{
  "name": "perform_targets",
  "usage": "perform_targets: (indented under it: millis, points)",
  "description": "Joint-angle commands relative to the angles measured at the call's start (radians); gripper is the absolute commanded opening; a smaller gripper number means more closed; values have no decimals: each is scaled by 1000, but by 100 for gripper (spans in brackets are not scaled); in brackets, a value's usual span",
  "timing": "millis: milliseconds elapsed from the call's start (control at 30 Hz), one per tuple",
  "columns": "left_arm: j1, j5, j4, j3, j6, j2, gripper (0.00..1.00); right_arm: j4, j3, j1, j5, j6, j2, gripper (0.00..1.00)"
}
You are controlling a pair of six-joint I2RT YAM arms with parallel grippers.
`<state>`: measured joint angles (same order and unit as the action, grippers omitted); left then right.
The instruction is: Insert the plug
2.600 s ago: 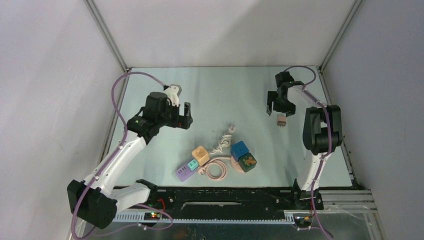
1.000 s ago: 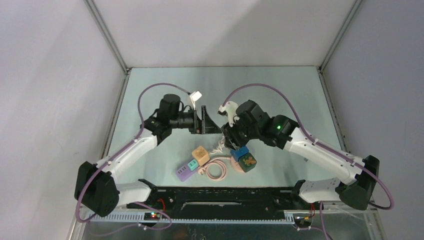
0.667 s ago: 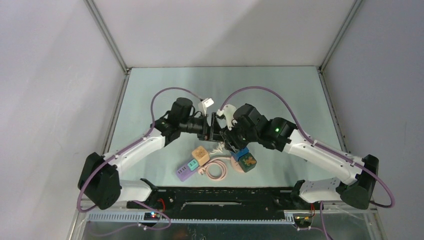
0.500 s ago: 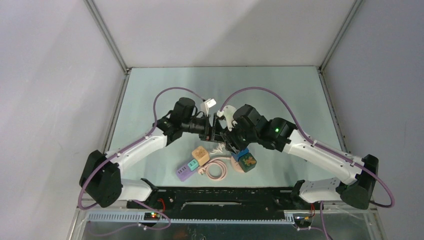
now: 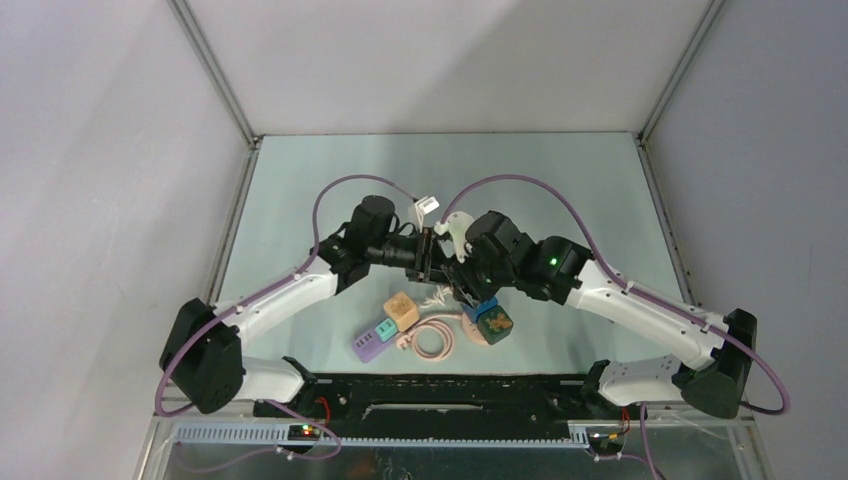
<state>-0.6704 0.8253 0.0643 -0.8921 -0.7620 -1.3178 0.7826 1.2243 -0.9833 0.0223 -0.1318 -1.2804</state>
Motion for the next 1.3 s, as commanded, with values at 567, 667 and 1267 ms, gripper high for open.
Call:
perform_targets:
  millis: [567,667,1267]
  points:
    - [90,-115,-14,-51,54,-17,0,-209,-63,92,-165,-93,63,80]
    - [131,-183,67,-82,149,-13,0,-212,-79,127,-131,-96,86,86]
    - [198,-640,487,-120,710,344,0,-195,-297,371,95,-140,319,95]
